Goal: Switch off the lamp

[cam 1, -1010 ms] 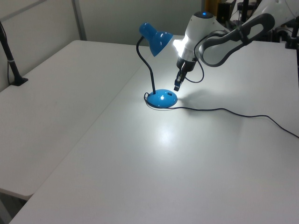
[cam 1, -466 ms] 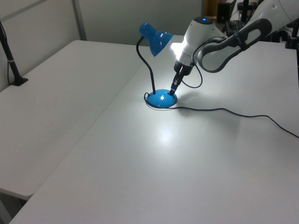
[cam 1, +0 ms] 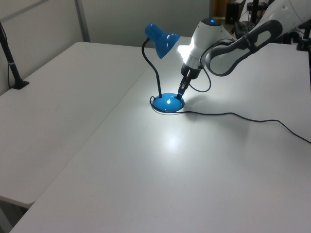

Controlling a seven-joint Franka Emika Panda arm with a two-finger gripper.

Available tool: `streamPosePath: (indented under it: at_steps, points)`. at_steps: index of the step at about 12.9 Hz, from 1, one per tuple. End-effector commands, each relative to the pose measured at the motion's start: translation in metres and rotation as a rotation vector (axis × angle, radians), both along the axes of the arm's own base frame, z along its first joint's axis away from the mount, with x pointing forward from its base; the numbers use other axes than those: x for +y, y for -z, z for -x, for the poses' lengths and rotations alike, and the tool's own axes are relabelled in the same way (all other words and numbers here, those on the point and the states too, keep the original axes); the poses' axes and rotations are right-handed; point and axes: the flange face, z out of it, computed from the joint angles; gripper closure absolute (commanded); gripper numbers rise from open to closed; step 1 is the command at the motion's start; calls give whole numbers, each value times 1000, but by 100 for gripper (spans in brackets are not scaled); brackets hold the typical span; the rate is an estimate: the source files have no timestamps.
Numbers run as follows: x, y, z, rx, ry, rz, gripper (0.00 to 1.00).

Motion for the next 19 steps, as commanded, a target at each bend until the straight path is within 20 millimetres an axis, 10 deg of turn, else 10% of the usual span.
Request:
streamPosePath:
  at_steps: [1, 7, 19]
  points:
    - [1, 20, 11, 31, -33, 14, 100]
    - [2, -5, 29, 166, -23, 28, 100]
    - [-7, -203, 118, 439, 17, 88, 100]
